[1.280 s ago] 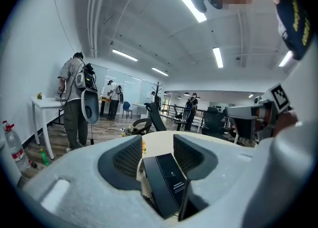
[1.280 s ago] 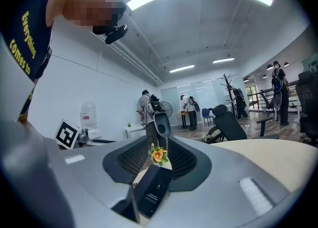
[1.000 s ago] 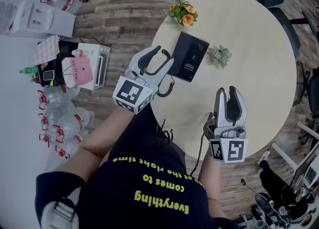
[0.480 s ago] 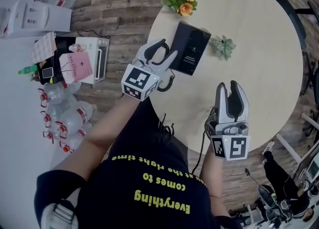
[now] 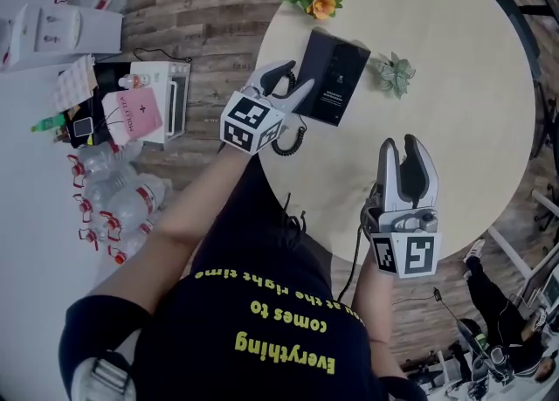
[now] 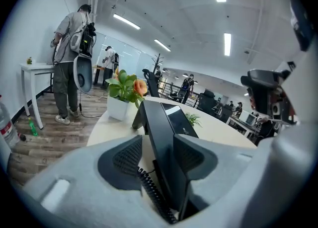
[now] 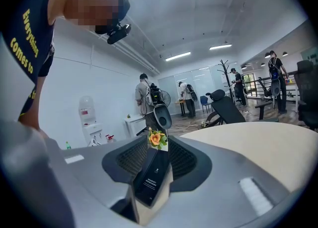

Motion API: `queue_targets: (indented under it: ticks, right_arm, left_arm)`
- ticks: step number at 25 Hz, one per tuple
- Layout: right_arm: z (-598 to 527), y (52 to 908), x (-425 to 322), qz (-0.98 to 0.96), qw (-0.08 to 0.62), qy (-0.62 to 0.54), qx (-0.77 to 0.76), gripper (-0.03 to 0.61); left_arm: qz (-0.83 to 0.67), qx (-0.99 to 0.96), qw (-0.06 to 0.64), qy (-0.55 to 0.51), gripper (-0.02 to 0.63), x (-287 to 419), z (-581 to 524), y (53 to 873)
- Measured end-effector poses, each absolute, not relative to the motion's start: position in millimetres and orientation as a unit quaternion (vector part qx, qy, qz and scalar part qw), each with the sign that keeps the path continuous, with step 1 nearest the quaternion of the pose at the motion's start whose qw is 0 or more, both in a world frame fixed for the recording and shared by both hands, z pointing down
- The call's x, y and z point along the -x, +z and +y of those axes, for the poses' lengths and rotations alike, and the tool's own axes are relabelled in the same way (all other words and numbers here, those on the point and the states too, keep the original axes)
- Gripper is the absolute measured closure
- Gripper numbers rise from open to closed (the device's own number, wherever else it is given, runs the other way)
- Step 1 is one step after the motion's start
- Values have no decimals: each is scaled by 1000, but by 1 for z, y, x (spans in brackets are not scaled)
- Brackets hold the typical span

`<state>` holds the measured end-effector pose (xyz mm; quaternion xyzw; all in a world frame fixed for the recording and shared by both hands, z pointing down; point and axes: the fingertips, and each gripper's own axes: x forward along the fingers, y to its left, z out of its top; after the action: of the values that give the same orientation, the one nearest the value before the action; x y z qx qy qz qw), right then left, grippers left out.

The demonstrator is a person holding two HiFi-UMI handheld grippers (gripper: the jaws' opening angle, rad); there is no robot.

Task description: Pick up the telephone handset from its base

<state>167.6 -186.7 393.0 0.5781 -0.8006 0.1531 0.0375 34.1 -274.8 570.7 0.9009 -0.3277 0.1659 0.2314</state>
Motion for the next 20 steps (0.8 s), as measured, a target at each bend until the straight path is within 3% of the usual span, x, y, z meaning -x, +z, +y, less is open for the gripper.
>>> queue_targets:
  ticks: [20]
  right_arm:
    - [-182,393,-169,-797,38,154,-583,442]
  left_arm:
    - [-261,-897,321,157,410,-54,-276,580]
